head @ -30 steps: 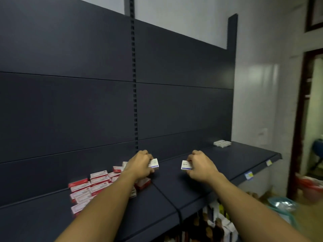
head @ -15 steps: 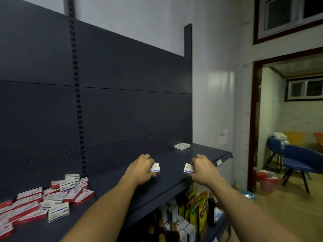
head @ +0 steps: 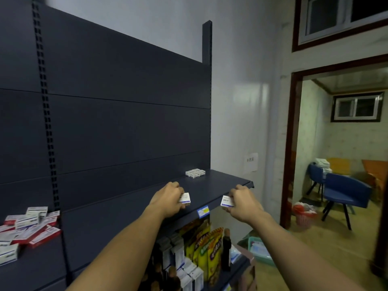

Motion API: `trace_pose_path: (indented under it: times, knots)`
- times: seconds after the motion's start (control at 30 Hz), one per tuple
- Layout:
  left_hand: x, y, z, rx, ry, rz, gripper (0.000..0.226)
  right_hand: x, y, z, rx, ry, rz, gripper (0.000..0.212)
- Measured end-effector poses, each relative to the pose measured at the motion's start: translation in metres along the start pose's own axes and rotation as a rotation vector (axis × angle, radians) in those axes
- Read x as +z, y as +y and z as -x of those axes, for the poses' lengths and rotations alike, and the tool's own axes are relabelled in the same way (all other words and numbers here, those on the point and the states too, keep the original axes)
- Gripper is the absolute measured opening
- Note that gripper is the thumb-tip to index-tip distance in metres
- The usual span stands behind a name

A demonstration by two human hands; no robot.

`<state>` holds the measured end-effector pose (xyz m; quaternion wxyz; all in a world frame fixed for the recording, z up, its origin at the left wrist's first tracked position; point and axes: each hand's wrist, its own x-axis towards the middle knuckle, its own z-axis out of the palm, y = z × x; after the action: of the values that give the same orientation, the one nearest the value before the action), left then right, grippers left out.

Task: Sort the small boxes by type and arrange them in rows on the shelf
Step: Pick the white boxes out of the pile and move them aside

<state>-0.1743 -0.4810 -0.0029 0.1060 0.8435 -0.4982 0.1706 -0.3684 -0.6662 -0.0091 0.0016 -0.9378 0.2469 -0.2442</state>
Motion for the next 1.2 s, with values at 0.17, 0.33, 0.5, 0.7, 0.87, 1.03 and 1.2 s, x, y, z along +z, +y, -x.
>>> trace_pose_path:
  times: [0.17, 0.33, 0.5, 0.7, 0.87, 1.03, 1.2]
  knots:
    - [0.010, 0.027, -0.026, 0.019, -0.002, 0.025, 0.048, 0.000, 0.034, -0.003, 0.029, 0.000, 0.001, 0.049]
    - [0.024, 0.049, -0.058, 0.052, -0.005, 0.036, 0.047, 0.002, 0.066, -0.010, 0.068, 0.000, -0.003, 0.048]
    - [0.042, 0.065, -0.095, 0.081, -0.010, 0.069, 0.046, 0.010, 0.098, -0.028, 0.107, -0.008, -0.010, 0.048]
    - [0.068, 0.071, -0.149, 0.080, 0.020, 0.118, 0.042, 0.027, 0.128, -0.070, 0.107, -0.015, -0.021, 0.042]
    - [0.087, 0.061, -0.199, 0.068, 0.046, 0.130, 0.037, 0.040, 0.149, -0.124, 0.086, -0.008, -0.013, 0.042]
    - [0.106, 0.041, -0.245, 0.028, 0.050, 0.109, 0.038, 0.060, 0.166, -0.180, 0.072, -0.045, -0.014, 0.042]
    - [0.121, 0.018, -0.286, -0.030, 0.045, 0.094, 0.040, 0.085, 0.177, -0.232, 0.038, -0.040, -0.040, 0.042]
